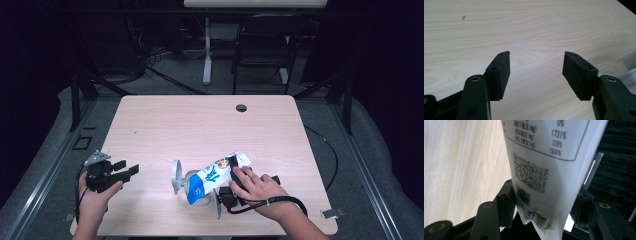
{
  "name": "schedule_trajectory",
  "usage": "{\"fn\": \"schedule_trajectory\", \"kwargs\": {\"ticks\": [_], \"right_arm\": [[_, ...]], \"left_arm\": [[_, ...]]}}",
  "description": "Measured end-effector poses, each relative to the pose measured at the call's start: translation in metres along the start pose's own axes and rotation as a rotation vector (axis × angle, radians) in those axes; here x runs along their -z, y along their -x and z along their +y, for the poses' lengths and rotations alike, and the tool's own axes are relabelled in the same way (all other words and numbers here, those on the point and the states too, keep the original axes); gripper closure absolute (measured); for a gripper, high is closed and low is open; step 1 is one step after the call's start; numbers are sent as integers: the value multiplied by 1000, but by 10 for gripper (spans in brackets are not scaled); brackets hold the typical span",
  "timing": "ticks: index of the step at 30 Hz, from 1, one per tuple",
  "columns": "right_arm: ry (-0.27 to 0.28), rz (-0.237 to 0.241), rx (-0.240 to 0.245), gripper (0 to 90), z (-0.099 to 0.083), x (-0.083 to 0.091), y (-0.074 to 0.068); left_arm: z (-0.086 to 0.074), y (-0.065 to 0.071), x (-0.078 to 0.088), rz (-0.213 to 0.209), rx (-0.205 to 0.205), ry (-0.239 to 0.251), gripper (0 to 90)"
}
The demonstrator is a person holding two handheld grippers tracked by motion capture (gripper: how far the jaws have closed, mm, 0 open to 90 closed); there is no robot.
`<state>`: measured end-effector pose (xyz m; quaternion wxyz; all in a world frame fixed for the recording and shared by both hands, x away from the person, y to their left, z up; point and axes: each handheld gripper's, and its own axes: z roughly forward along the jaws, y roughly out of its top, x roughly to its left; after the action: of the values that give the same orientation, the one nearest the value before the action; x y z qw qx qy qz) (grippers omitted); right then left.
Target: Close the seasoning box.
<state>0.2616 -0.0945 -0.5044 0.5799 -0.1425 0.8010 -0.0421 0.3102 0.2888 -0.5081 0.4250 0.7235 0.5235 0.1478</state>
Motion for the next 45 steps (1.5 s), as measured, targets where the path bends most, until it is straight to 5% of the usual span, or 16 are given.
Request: {"fn": "schedule_trajectory", "kwargs": {"ticks": [45], "right_arm": [[-5, -5, 18, 466, 1, 1, 1]], "left_arm": [[0, -2, 1, -4, 6, -11, 394]]}}
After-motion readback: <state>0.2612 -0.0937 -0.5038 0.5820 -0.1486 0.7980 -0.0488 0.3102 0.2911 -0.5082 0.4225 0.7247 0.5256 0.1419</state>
